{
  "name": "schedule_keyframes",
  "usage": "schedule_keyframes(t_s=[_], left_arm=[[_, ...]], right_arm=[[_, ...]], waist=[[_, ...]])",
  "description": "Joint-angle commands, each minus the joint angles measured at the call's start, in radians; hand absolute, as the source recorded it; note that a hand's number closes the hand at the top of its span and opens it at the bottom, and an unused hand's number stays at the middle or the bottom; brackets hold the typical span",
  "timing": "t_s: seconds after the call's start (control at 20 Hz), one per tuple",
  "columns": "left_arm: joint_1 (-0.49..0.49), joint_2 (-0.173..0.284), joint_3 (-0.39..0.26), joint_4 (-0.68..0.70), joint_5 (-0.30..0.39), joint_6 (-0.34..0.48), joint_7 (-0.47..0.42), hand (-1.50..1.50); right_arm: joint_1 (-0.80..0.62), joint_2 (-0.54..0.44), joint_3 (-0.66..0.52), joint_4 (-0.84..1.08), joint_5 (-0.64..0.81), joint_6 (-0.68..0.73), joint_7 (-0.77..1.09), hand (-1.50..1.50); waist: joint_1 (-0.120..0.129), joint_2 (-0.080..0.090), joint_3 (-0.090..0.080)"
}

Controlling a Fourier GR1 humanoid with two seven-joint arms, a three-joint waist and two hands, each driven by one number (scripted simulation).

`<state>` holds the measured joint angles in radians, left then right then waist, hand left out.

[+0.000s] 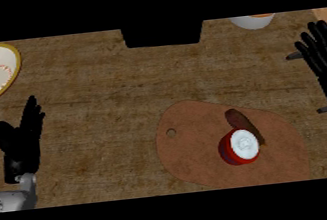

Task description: Pick the can from the cutting board and place it in the tiered basket

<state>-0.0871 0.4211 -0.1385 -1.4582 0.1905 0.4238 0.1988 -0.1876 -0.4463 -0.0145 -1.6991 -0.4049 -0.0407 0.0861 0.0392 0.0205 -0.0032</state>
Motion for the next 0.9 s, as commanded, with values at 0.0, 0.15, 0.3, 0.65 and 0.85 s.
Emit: schedule_keyframes(t_s=[0.0, 0.15, 0.3, 0.65, 0.85], left_arm=[[0.037, -0.029, 0.01, 0.026, -0.005, -0.035, -0.112, 0.0], [-0.081, -0.054, -0.082, -0.098, -0.055, -0.026, -0.107, 0.0], [-0.084, -0.065, -0.067, -0.083, -0.031, -0.027, -0.107, 0.0], [-0.136, -0.152, -0.167, -0.086, -0.084, -0.025, -0.149, 0.0], [-0.138, -0.163, -0.15, -0.034, -0.085, -0.034, -0.19, 0.0]], right_arm=[[-0.051, 0.04, 0.024, 0.03, -0.072, 0.097, -0.007, 1.5], [-0.134, 0.096, -0.006, 0.121, -0.292, 0.273, -0.066, 1.5], [-0.058, 0.302, -0.176, 0.157, -0.485, 0.057, -0.131, 1.5], [-0.099, 0.115, 0.034, 0.369, -0.701, 0.79, 0.089, -1.5], [-0.159, -0.07, -0.07, 0.489, -0.798, 1.054, 0.123, -1.5]], waist=[[-0.029, -0.019, 0.003], [0.005, -0.01, 0.01], [-0.086, 0.003, 0.057], [-0.015, -0.004, 0.01], [-0.029, -0.008, 0.006]])
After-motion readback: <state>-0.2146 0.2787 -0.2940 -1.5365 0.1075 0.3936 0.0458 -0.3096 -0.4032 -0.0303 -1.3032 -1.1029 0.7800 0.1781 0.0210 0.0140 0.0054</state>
